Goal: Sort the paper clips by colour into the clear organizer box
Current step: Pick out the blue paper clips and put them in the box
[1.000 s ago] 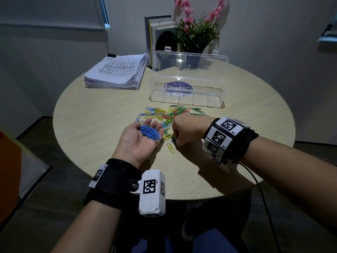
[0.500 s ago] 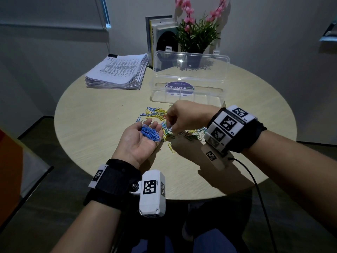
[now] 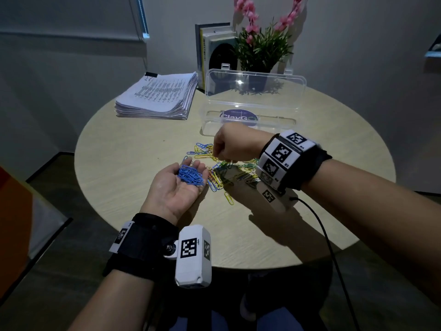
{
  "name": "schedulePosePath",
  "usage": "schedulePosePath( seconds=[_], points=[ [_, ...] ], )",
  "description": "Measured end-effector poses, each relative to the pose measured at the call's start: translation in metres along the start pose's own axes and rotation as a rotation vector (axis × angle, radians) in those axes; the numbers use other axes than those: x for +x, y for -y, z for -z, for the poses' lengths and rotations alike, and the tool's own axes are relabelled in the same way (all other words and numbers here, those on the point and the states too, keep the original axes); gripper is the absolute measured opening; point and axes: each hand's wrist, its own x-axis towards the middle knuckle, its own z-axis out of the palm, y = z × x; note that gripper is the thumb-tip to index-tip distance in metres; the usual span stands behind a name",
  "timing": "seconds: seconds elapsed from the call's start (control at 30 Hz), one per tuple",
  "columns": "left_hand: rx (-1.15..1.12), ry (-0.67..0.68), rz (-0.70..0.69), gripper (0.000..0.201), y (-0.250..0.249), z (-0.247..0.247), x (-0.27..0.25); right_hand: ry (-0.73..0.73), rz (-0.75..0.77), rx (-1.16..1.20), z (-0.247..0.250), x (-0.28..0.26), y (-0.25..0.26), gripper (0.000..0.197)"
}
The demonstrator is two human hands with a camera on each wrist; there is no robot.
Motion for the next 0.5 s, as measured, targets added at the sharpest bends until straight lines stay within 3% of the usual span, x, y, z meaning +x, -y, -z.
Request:
schedulePosePath(
  seconds=[0.5],
  points=[
    [-0.037, -0.02, -0.049, 0.037, -0.027, 0.006, 0.008, 0.189, -0.027, -0.223, -0.016, 0.034, -0.008, 0.022]
  ],
)
